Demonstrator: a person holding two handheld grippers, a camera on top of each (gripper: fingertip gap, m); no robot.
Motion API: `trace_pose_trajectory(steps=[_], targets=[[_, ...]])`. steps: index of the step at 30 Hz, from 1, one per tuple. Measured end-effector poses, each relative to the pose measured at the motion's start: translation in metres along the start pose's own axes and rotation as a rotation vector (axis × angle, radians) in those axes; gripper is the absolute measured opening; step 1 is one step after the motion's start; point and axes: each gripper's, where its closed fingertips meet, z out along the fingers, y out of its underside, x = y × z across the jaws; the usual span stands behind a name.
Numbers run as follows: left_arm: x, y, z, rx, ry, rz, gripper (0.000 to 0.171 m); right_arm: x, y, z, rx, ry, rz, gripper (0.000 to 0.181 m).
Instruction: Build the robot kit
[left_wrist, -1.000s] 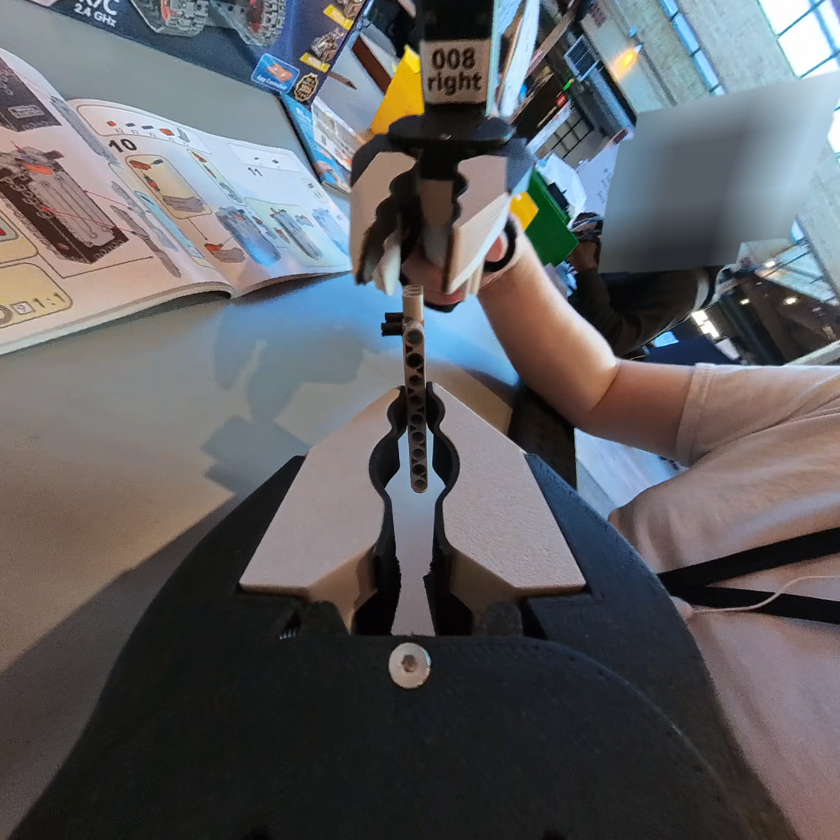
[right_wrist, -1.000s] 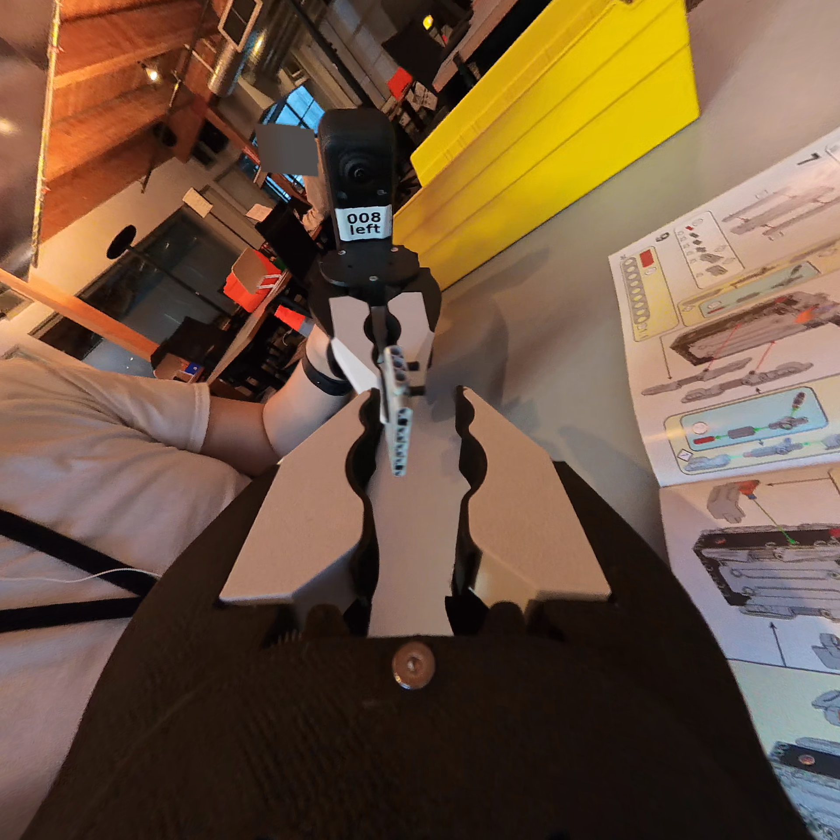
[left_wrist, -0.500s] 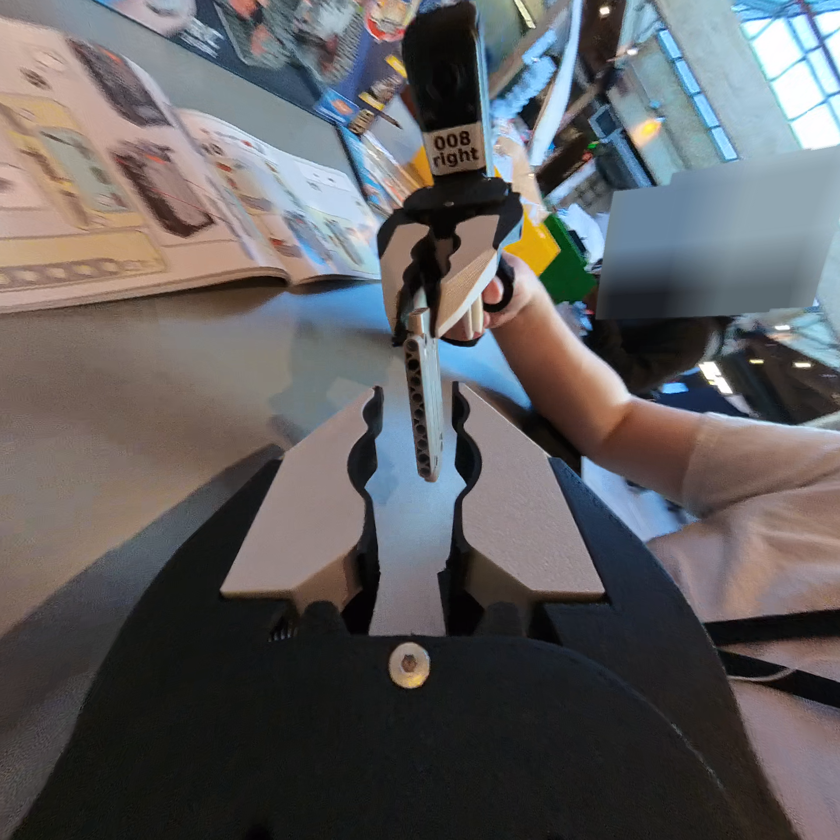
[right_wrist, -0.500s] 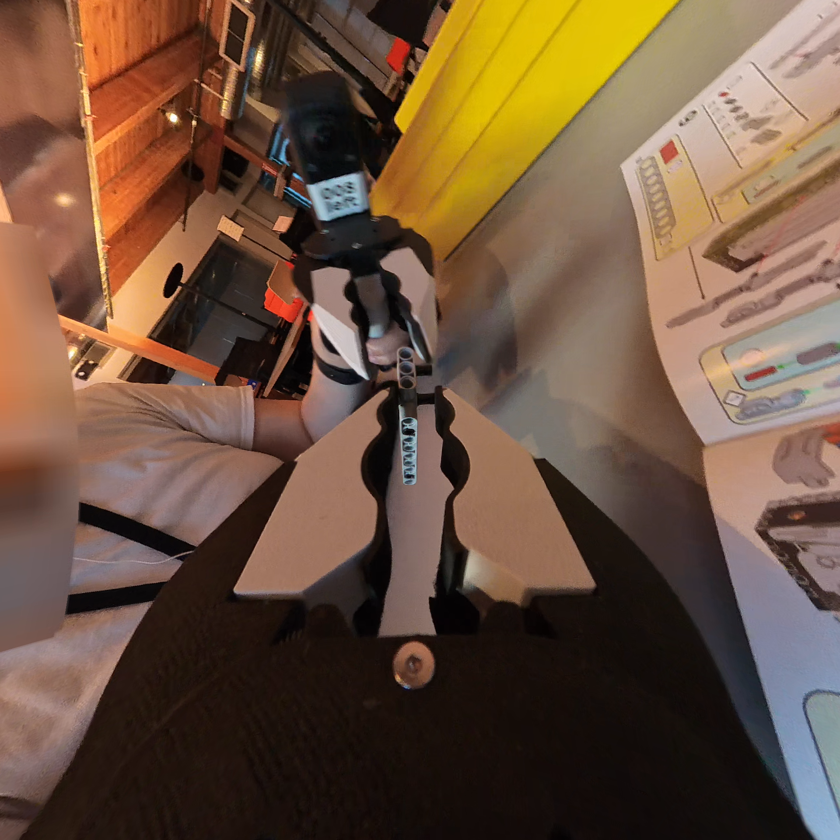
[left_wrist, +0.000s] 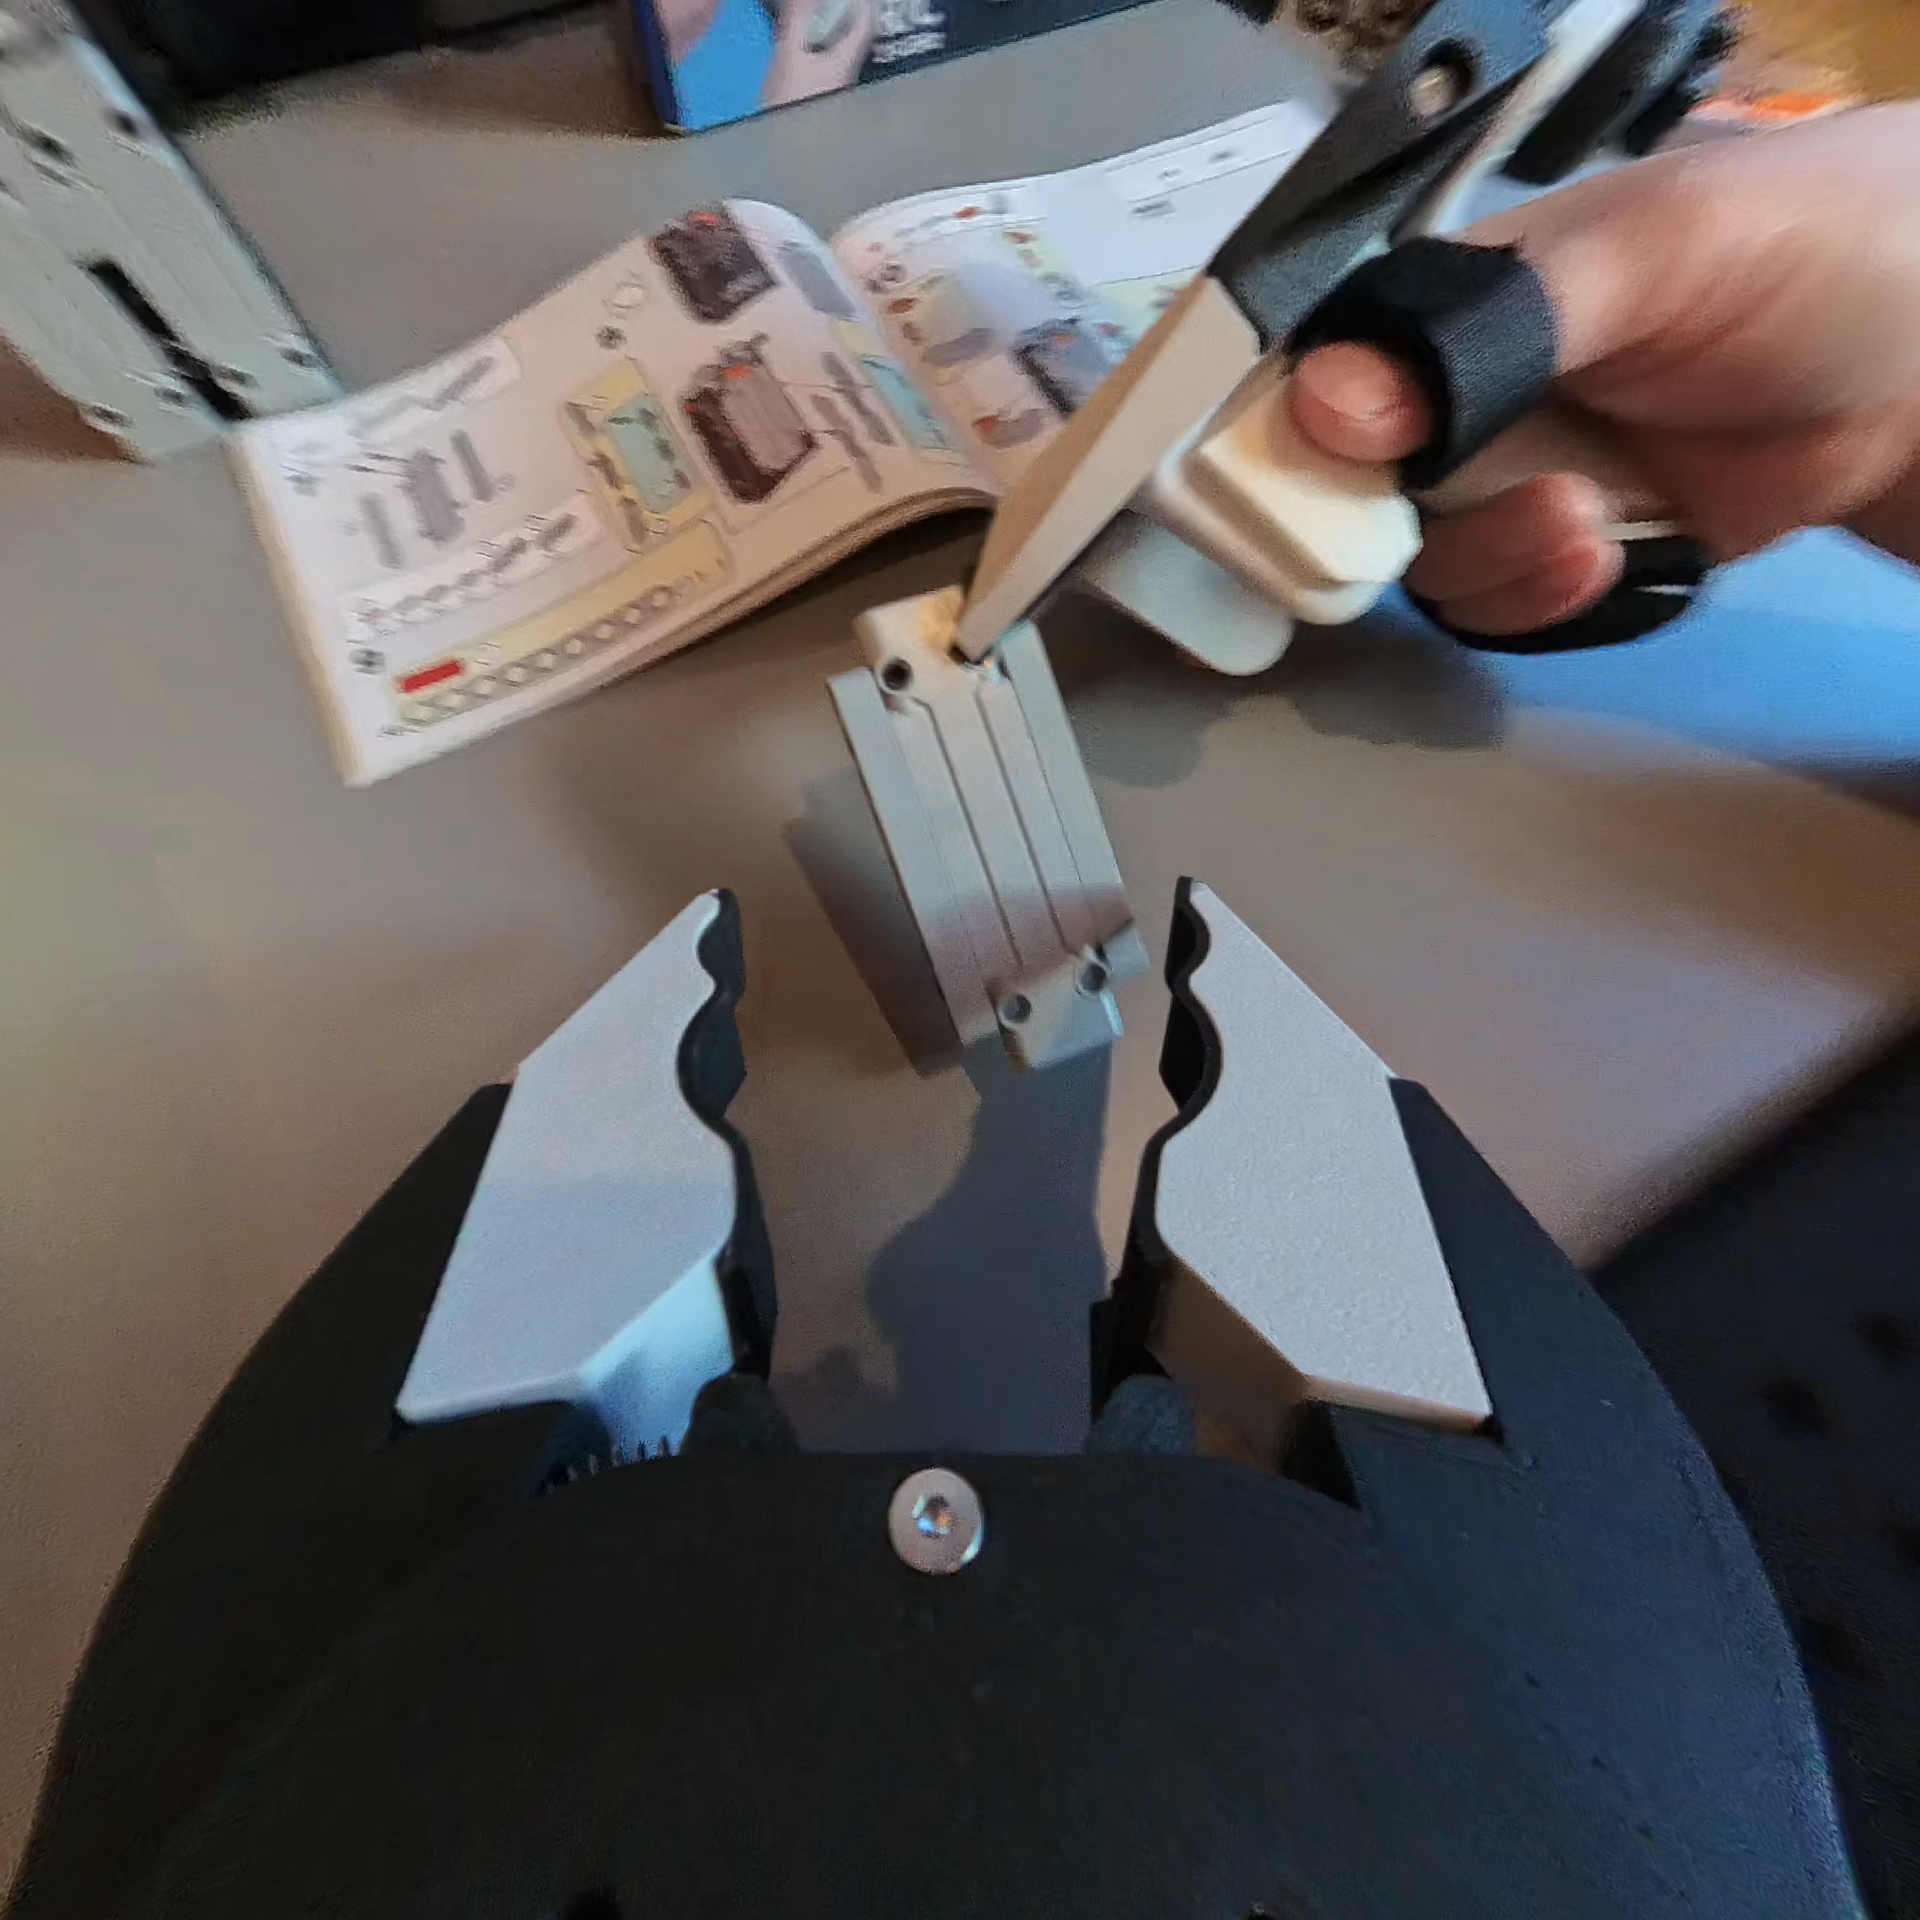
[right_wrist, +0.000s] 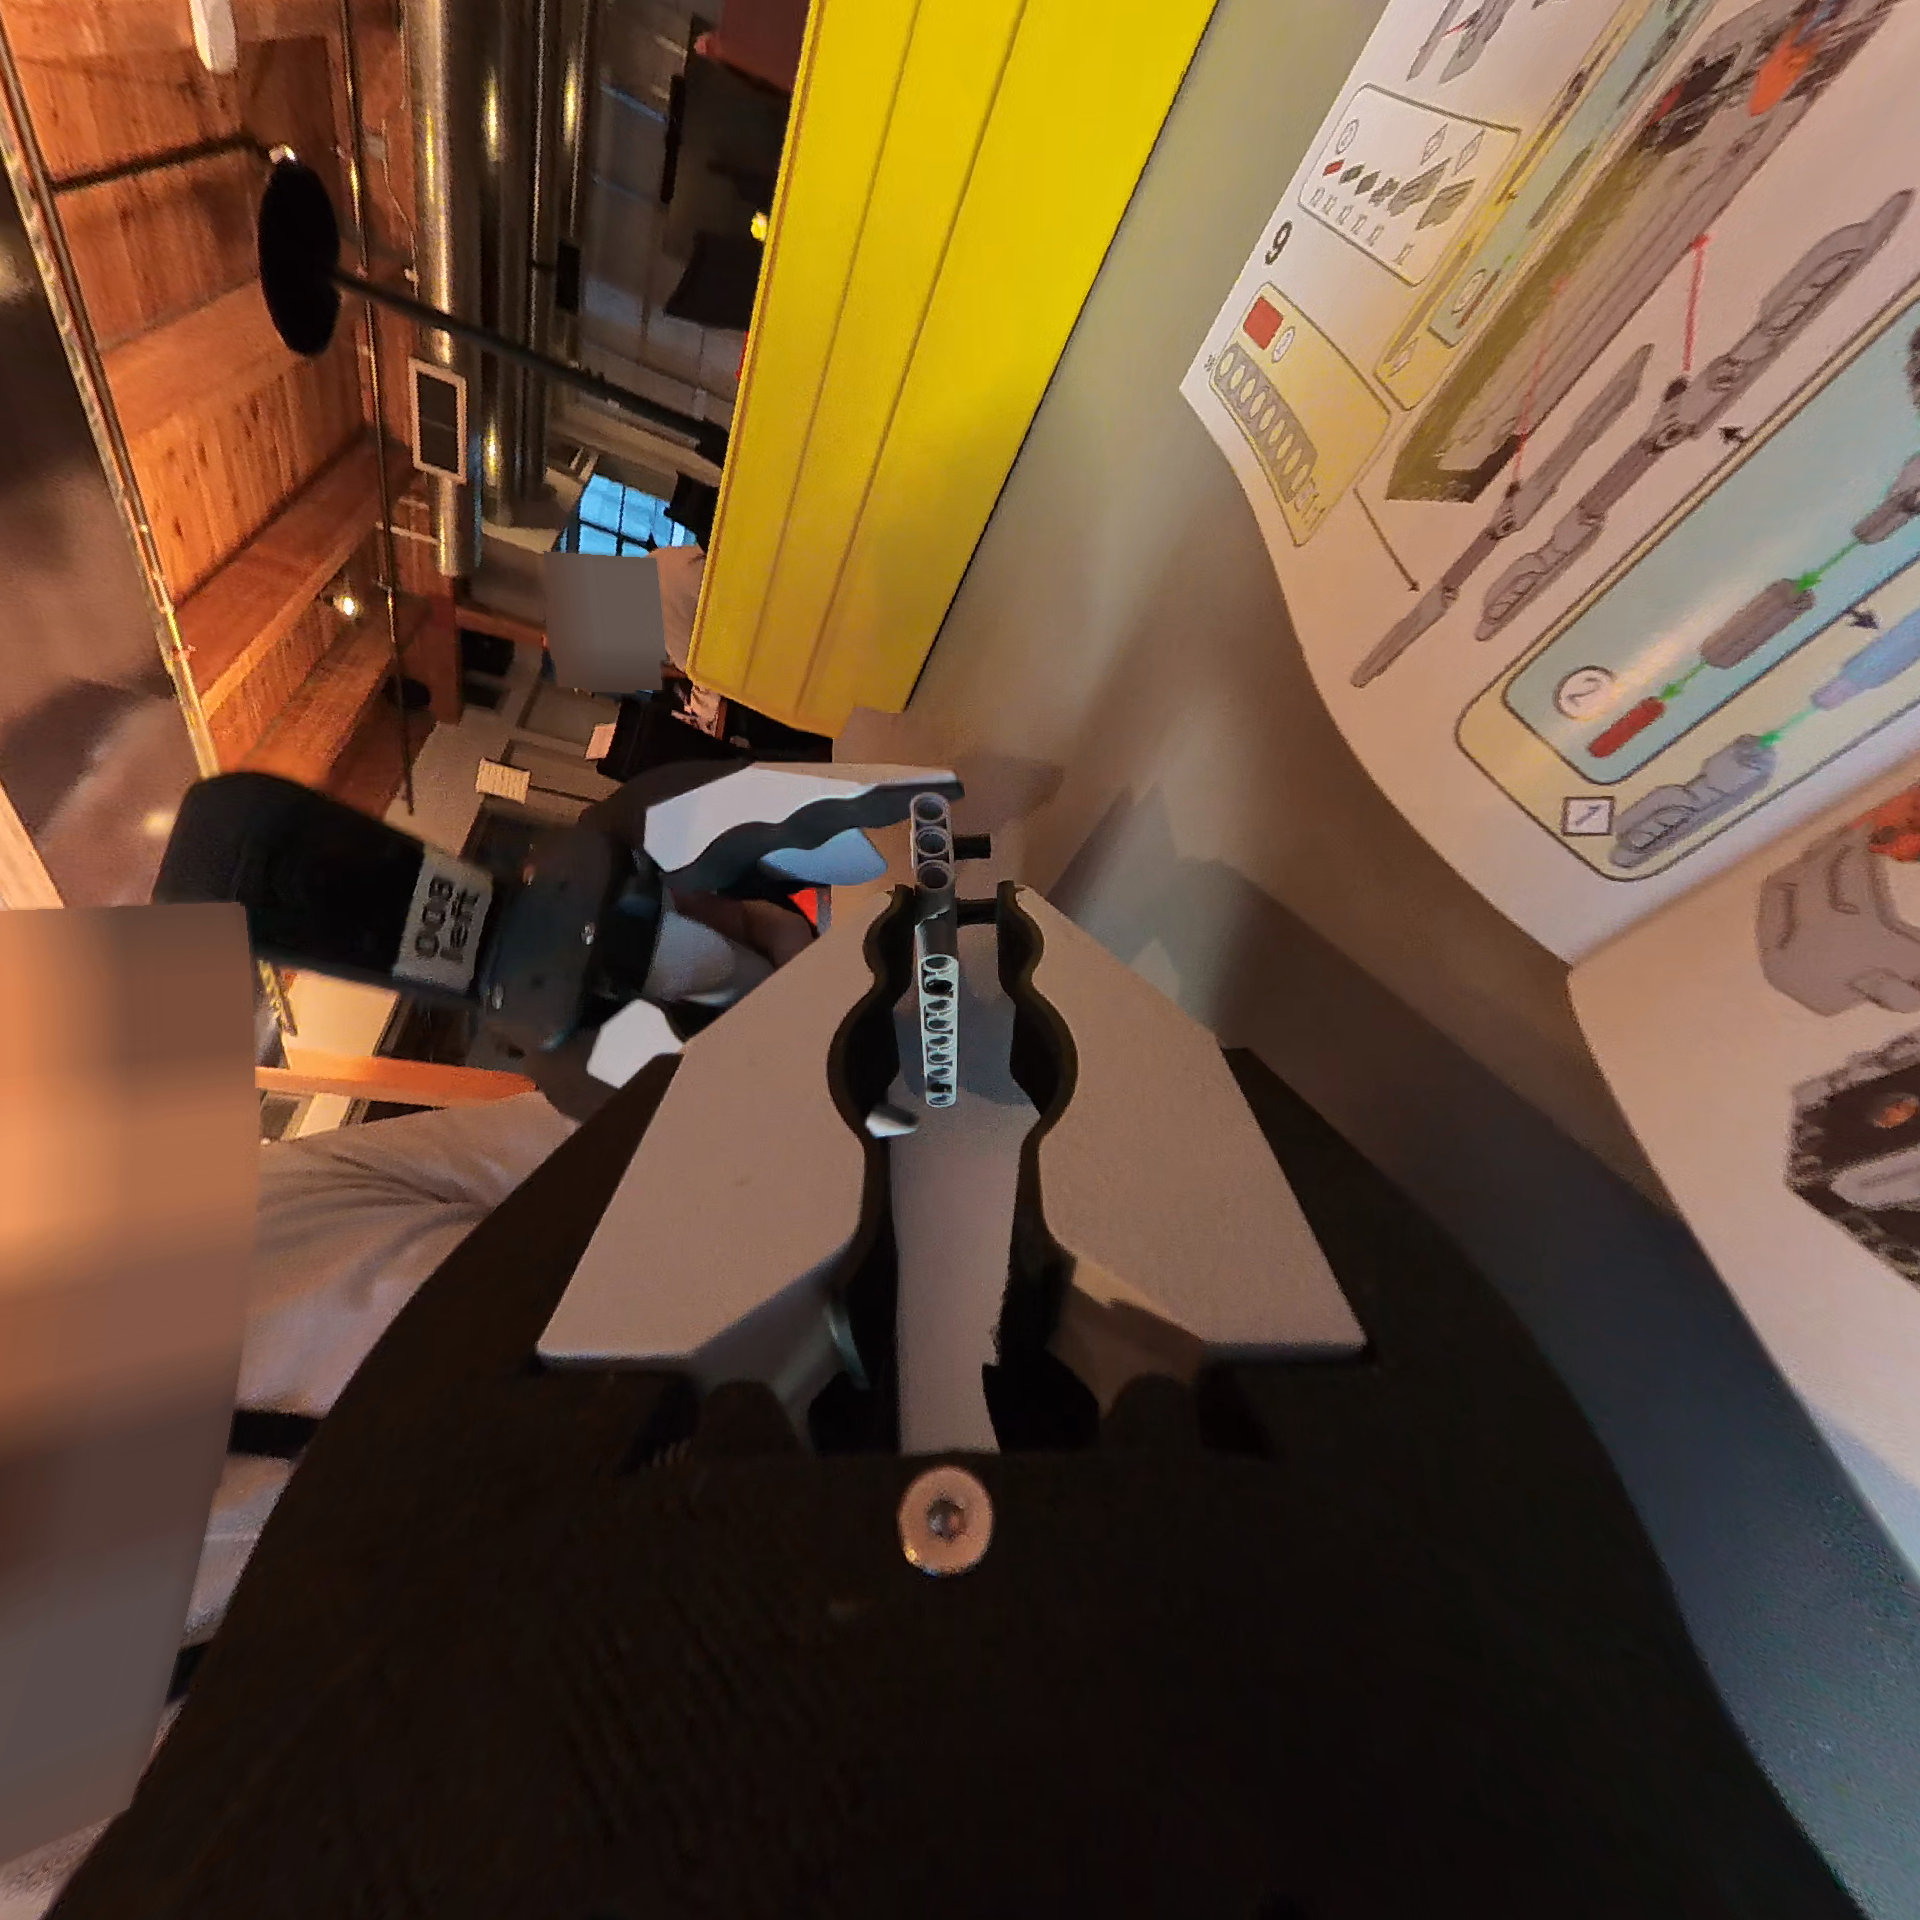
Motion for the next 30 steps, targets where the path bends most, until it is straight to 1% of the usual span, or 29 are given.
trace_pose_trajectory(steps=[1, 3, 6, 7, 8, 10, 11, 12, 13, 15, 18, 19, 21, 24, 30], targets=[[-0.005, -0.002, 0.004, 0.000, -0.066, 0.025, 0.080, 0.000, -0.001, 0.002, 0.014, 0.002, 0.004, 0.014], [-0.007, -0.007, 0.007, 0.009, -0.129, 0.049, 0.076, 0.001, -0.003, 0.004, 0.043, 0.013, 0.016, 0.014], [-0.004, -0.011, 0.011, 0.002, -0.137, 0.062, 0.062, -0.004, -0.005, 0.007, 0.071, -0.016, 0.037, 0.014], [-0.005, -0.012, 0.012, 0.001, -0.140, 0.065, 0.050, -0.007, -0.005, 0.008, 0.073, -0.035, 0.045, 0.015], [-0.007, -0.012, 0.012, 0.002, -0.150, 0.070, 0.046, -0.008, -0.006, 0.008, 0.076, -0.038, 0.043, 0.015], [-0.008, -0.012, 0.012, 0.003, -0.132, 0.054, 0.046, -0.010, -0.007, 0.007, 0.081, -0.032, -0.008, 0.015], [-0.011, -0.010, 0.013, -0.009, -0.128, 0.036, 0.045, -0.011, -0.010, 0.005, 0.095, -0.028, -0.038, 0.022], [-0.015, -0.006, 0.013, -0.028, -0.128, 0.020, 0.045, -0.011, -0.016, 0.001, 0.126, -0.009, -0.073, 0.039], [-0.021, -0.002, 0.014, -0.050, -0.133, -0.001, 0.045, -0.013, -0.024, -0.006, 0.160, 0.013, -0.133, 0.043], [-0.039, 0.007, 0.013, -0.095, -0.162, -0.053, 0.045, -0.017, -0.042, -0.026, 0.241, 0.086, -0.298, 0.040], [-0.061, 0.024, 0.011, -0.200, -0.197, -0.114, 0.045, -0.019, -0.067, -0.060, 0.356, 0.251, -0.544, 0.039], [-0.064, 0.027, 0.011, -0.224, -0.189, -0.129, 0.046, -0.020, -0.074, -0.071, 0.399, 0.298, -0.601, 0.039], [-0.067, 0.023, 0.011, -0.219, -0.194, -0.135, 0.045, -0.020, -0.086, -0.091, 0.477, 0.375, -0.678, 0.037], [-0.069, 0.025, 0.013, -0.246, -0.203, -0.137, 0.046, -0.014, -0.094, -0.110, 0.527, 0.427, -0.701, 0.037], [-0.067, 0.025, 0.015, -0.281, -0.194, -0.139, 0.045, -0.006, -0.099, -0.123, 0.560, 0.391, -0.622, 0.036]])
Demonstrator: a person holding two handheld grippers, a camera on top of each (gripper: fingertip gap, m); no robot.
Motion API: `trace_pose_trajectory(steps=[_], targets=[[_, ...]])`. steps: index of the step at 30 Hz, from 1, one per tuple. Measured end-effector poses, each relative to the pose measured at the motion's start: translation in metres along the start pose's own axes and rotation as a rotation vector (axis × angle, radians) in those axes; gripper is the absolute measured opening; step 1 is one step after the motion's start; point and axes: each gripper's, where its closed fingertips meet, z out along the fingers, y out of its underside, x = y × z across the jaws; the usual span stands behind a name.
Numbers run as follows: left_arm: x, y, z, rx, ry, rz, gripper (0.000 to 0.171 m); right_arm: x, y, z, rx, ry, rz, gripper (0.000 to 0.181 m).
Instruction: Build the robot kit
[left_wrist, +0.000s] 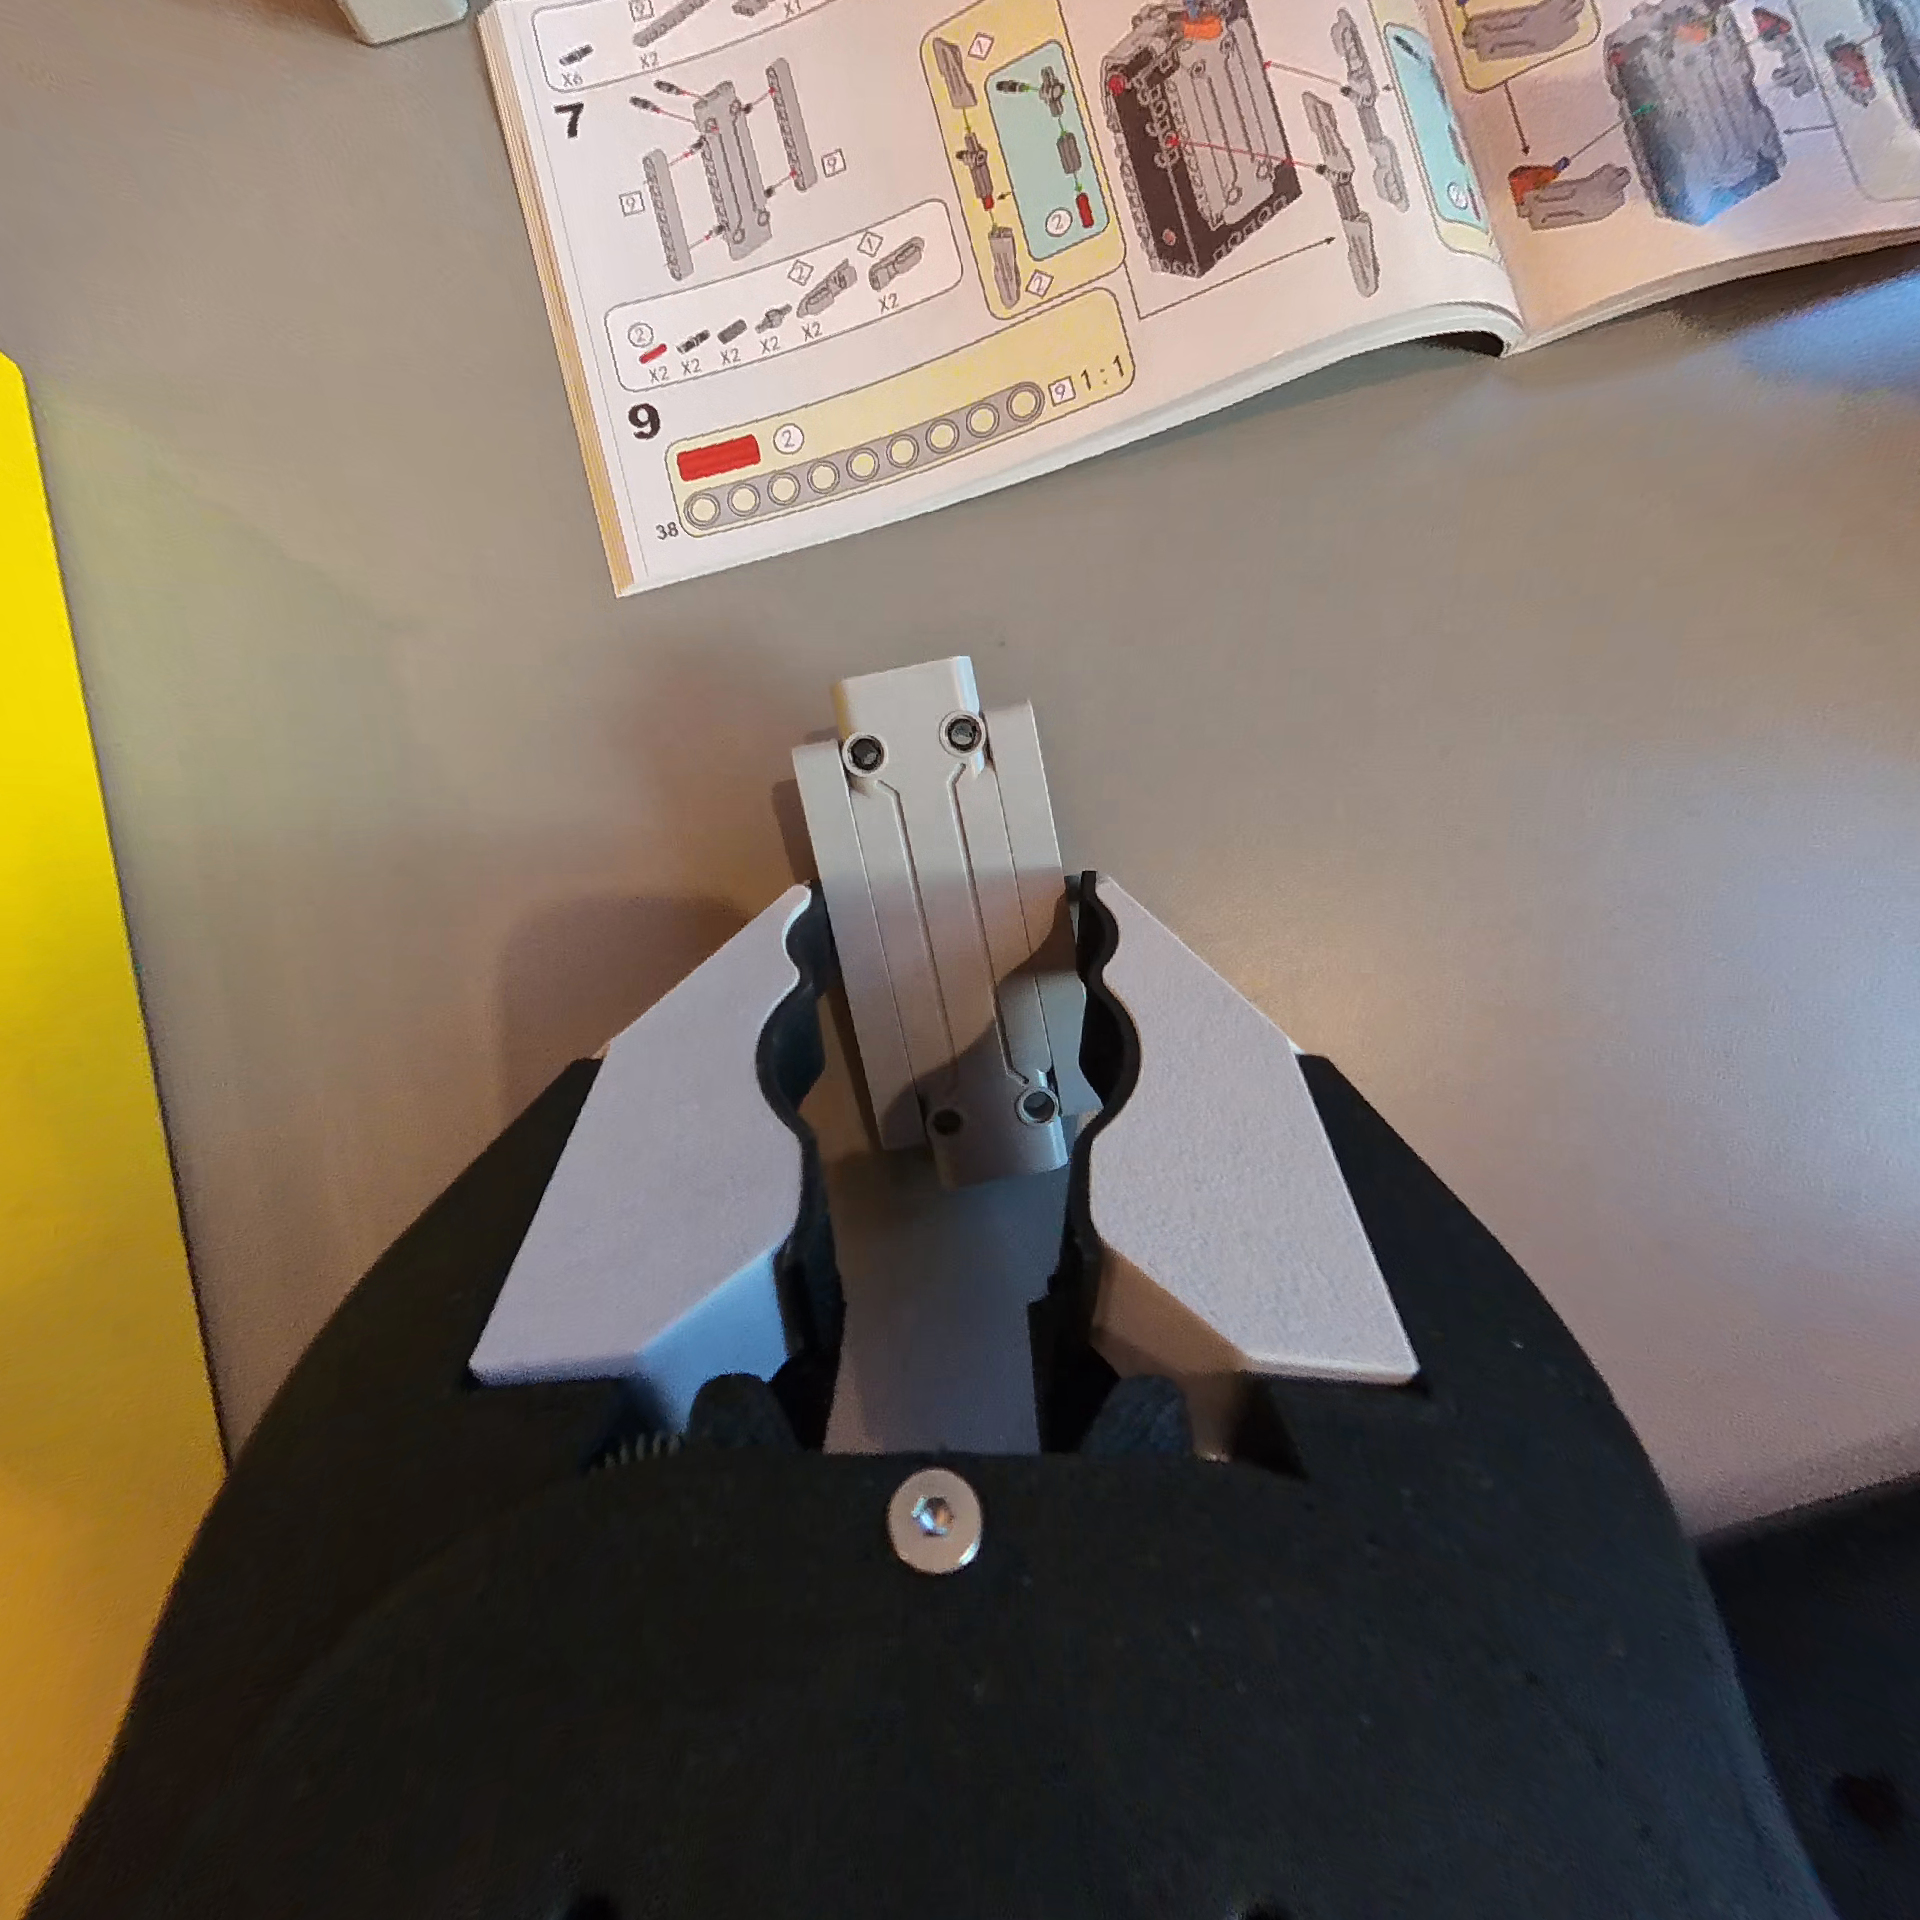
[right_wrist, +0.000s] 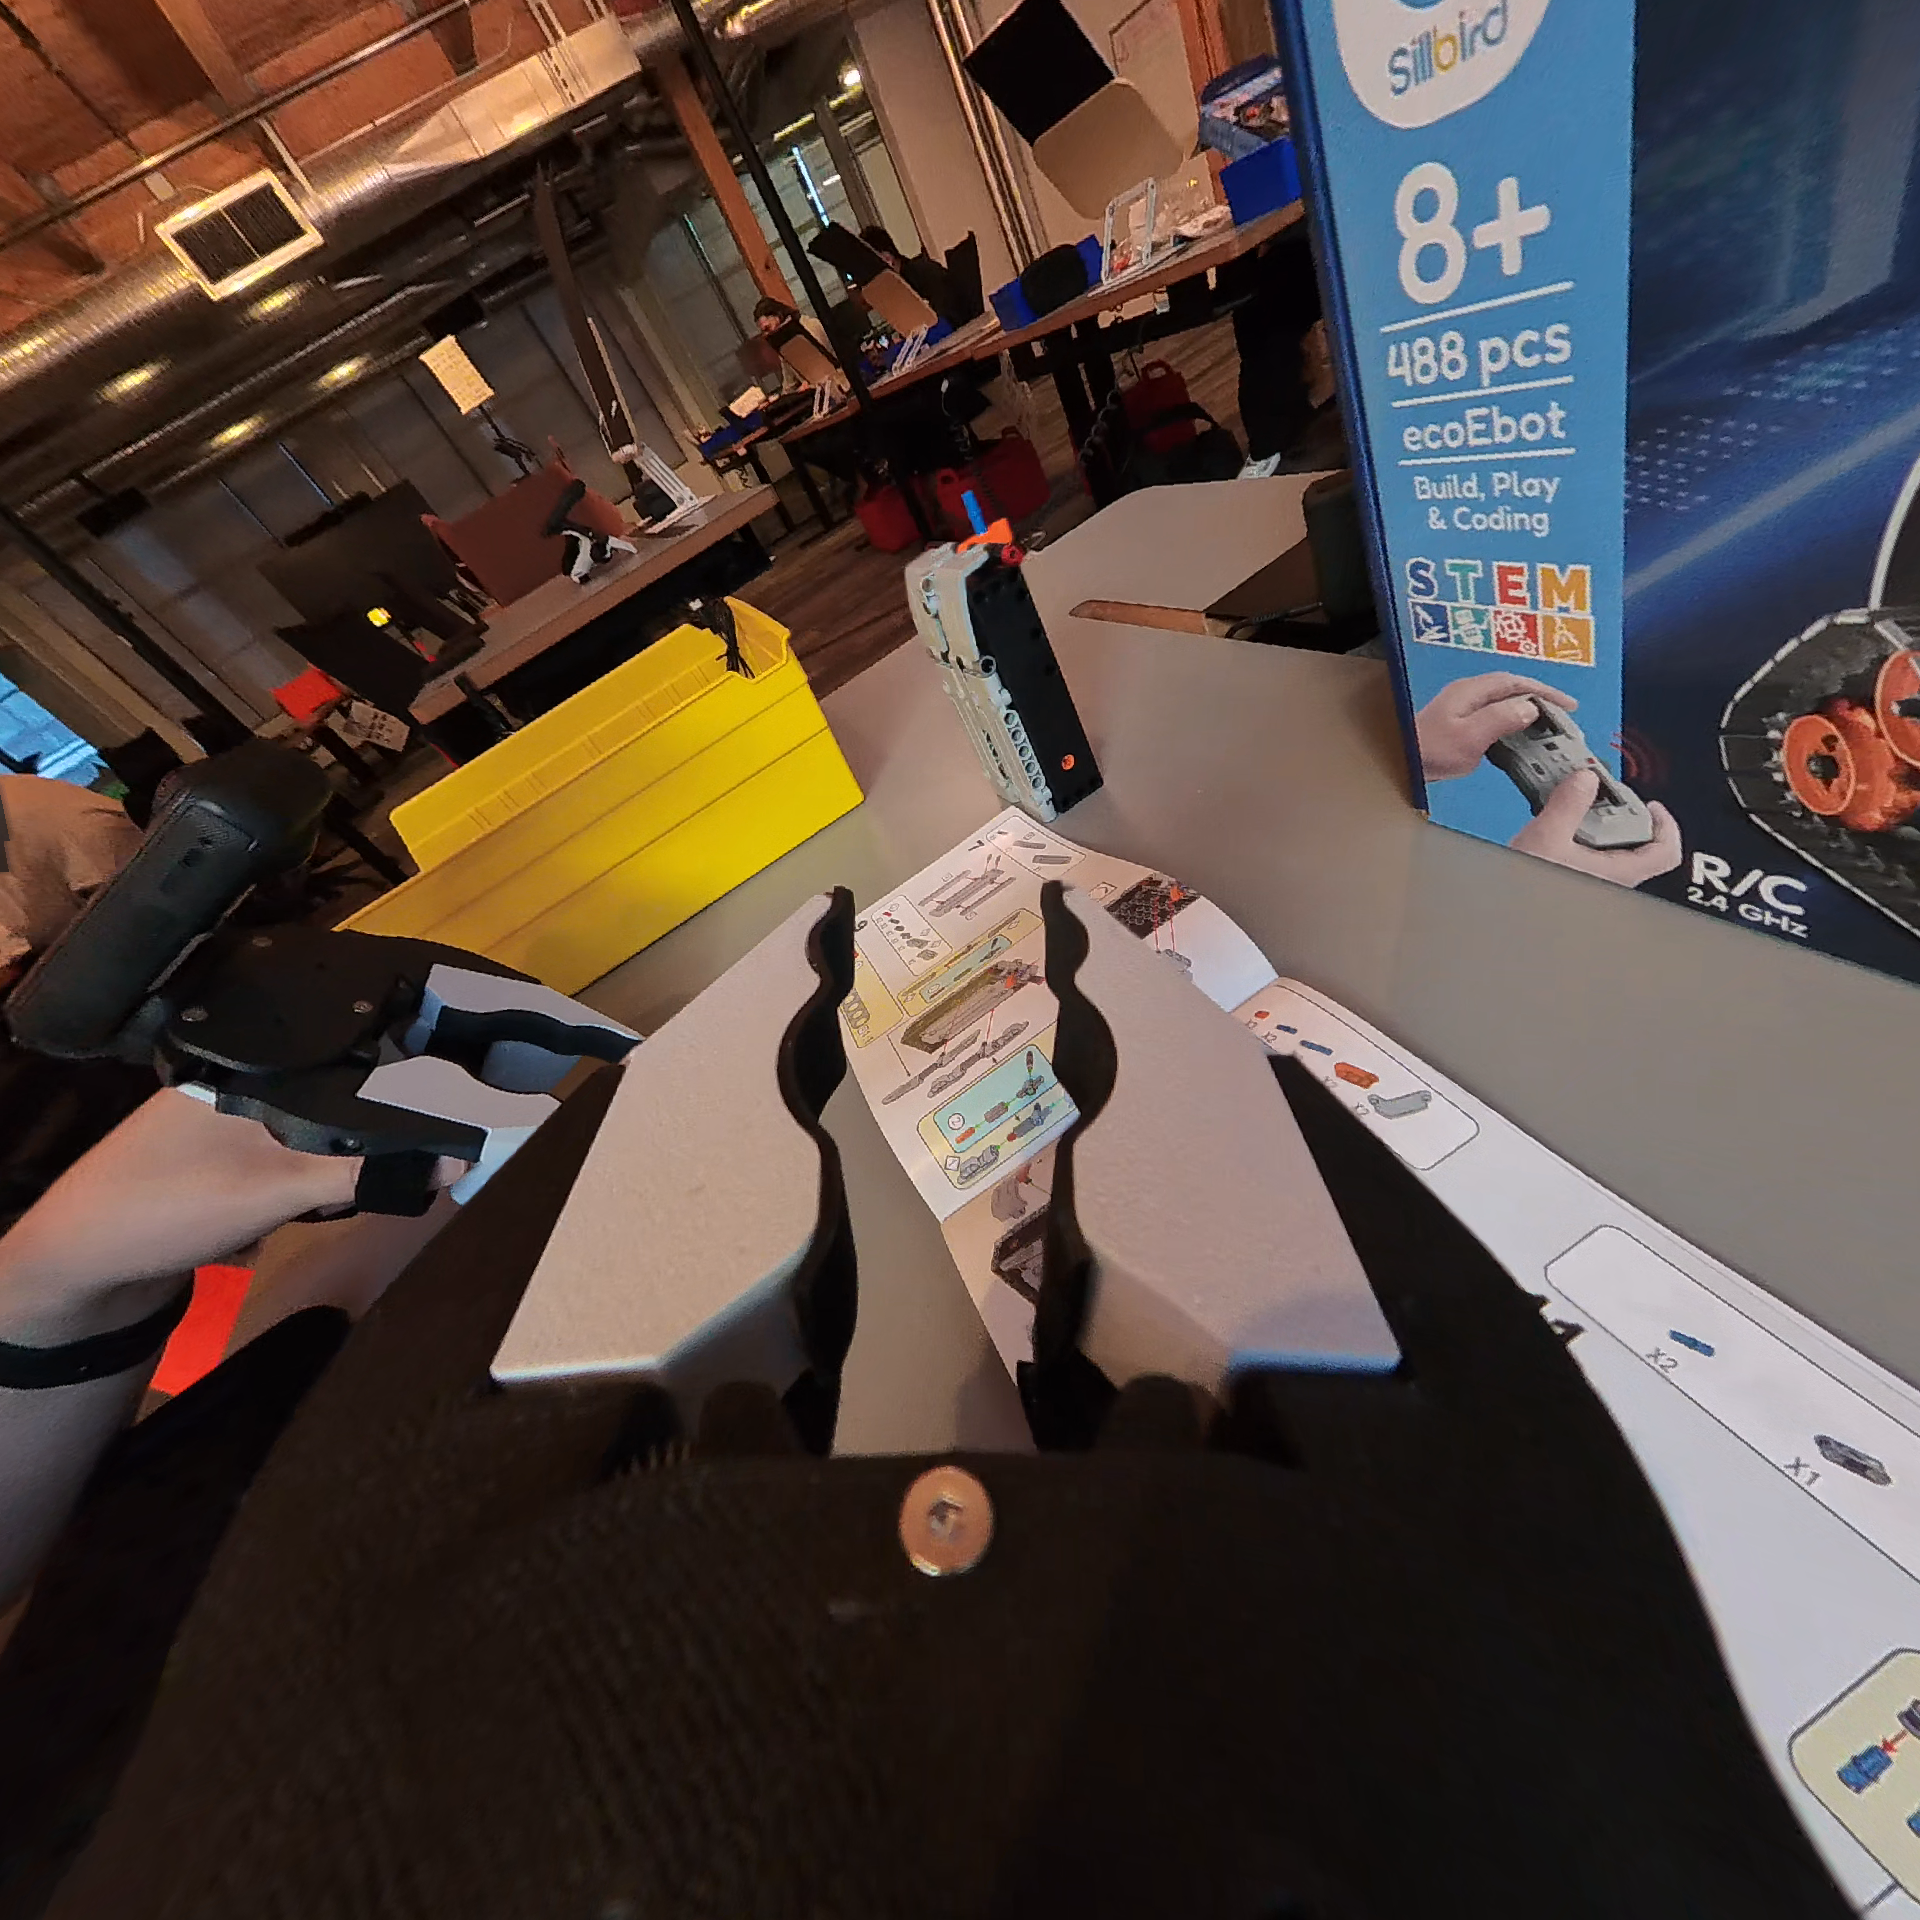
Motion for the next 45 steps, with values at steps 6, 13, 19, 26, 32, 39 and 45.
trace_pose_trajectory(steps=[6, 13, 19, 26, 32, 39, 45], targets=[[-0.001, -0.001, 0.001, -0.046, 0.001, 0.009, 0.046, 0.002, 0.005, 0.001, -0.026, -0.010, 0.013, 0.035], [0.003, -0.027, -0.010, 0.173, 0.056, 0.005, 0.045, -0.036, 0.014, 0.011, -0.080, -0.187, 0.069, 0.026], [0.016, -0.027, -0.014, 0.198, 0.080, 0.041, 0.045, -0.089, 0.066, 0.048, -0.246, -0.320, 0.338, 0.028], [0.032, -0.020, -0.007, 0.167, 0.047, 0.118, 0.045, -0.096, 0.103, 0.070, -0.354, -0.295, 0.358, 0.021], [0.037, -0.019, -0.008, 0.175, 0.061, 0.118, 0.045, -0.100, 0.107, 0.074, -0.380, -0.320, 0.305, 0.007], [0.027, -0.011, -0.015, 0.157, 0.030, 0.121, 0.063, -0.092, 0.121, 0.076, -0.489, -0.275, 0.311, 0.008], [0.023, -0.007, -0.051, 0.208, 0.109, 0.066, 0.060, -0.087, 0.131, 0.082, -0.566, -0.232, 0.225, 0.010]])
